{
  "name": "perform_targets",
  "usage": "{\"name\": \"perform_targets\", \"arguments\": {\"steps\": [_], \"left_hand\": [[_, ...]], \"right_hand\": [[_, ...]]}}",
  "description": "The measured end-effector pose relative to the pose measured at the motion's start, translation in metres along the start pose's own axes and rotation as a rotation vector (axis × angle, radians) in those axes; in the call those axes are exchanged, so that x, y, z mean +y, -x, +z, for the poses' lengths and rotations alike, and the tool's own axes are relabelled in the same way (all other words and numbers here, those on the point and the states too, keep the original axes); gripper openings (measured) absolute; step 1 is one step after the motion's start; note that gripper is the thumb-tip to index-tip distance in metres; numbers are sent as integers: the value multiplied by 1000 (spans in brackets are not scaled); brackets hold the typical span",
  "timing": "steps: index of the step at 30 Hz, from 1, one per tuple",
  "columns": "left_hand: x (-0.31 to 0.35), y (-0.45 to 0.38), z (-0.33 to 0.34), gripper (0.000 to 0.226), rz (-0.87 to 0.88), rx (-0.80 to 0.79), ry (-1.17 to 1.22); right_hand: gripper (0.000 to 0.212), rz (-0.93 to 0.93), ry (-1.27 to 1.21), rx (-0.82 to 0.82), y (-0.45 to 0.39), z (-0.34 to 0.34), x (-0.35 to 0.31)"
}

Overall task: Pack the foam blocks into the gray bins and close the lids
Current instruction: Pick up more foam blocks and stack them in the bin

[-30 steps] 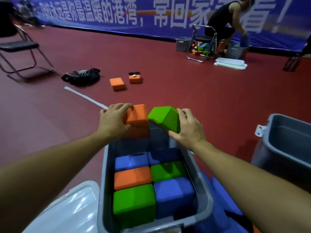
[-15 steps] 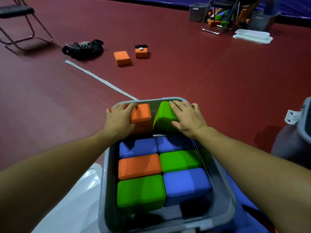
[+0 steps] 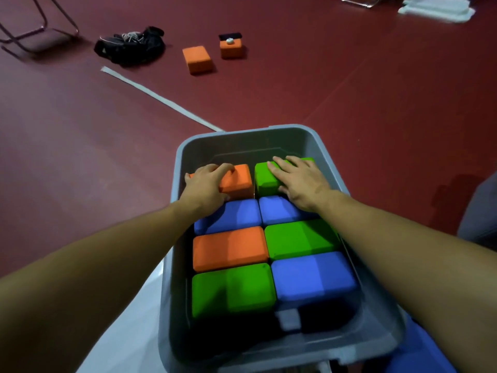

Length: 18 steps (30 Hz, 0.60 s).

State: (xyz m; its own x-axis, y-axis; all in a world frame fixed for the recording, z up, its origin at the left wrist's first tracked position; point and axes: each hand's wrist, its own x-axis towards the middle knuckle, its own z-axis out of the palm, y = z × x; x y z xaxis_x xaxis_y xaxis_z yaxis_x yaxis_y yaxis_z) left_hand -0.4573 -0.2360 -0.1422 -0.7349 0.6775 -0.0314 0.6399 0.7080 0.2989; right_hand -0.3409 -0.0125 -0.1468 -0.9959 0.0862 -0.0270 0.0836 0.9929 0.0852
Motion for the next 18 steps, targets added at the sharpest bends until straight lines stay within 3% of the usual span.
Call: {"name": "perform_targets", "arguments": {"steps": [10, 18], "left_hand": [[3, 6, 22, 58, -16, -40, 2], [3, 20, 47, 72, 11, 54, -137]], "right_hand": [[61, 43, -209, -185, -2, 15, -8], [66, 197, -174, -130, 14, 21, -23]]}}
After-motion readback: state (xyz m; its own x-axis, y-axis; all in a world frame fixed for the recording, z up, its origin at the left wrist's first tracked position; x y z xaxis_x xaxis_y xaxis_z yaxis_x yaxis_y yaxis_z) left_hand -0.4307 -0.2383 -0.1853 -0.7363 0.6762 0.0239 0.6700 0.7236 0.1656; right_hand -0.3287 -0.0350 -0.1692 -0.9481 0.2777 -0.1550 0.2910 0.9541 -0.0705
